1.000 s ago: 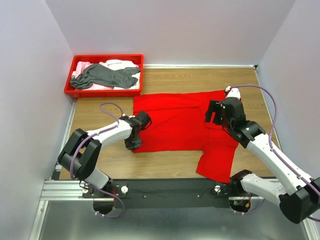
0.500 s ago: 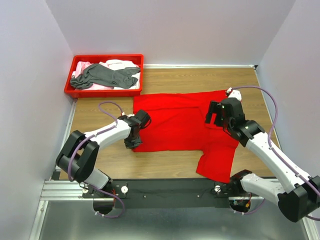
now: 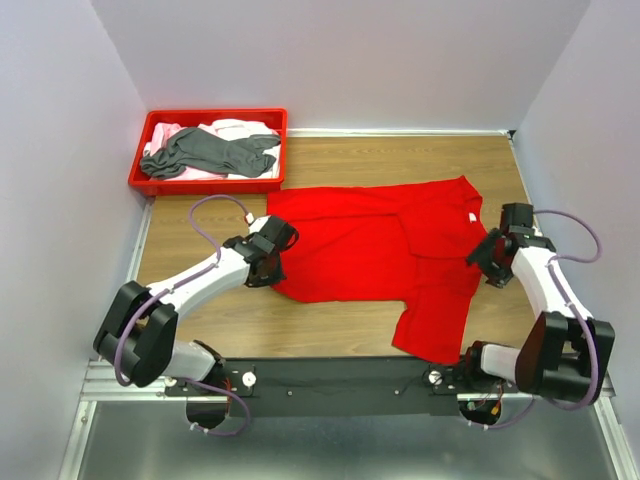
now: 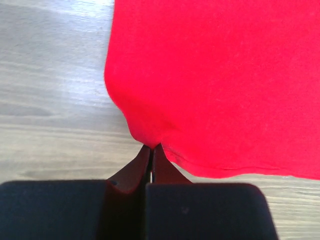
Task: Fold and stack the t-shirts
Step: Fold the tshirt
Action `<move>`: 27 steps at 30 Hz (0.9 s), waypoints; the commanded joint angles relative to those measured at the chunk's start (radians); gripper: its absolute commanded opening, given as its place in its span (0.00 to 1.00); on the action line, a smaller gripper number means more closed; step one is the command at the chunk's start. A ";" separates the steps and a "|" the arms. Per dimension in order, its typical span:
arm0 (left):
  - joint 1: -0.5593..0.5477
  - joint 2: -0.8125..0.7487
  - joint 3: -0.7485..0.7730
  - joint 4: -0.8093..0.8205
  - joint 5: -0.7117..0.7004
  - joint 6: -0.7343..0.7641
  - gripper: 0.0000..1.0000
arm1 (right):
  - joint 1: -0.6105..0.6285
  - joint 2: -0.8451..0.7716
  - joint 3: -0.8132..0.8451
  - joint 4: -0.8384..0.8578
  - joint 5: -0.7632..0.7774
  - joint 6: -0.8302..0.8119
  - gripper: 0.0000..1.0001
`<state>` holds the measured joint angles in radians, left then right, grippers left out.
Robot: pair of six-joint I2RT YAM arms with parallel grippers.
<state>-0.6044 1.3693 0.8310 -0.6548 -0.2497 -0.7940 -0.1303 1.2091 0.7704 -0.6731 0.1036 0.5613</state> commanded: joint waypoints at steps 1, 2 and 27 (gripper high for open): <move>-0.008 -0.033 -0.050 0.109 0.035 0.062 0.00 | -0.129 0.053 -0.020 -0.065 -0.019 0.051 0.63; -0.006 -0.041 -0.055 0.118 0.039 0.070 0.00 | -0.150 0.082 -0.023 -0.063 -0.021 0.051 0.59; -0.006 -0.125 -0.118 0.164 0.021 0.115 0.00 | -0.238 0.230 -0.065 0.007 -0.269 -0.018 0.40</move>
<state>-0.6044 1.2652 0.7246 -0.4992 -0.2230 -0.6899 -0.3637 1.4086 0.7307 -0.6910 -0.0921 0.5560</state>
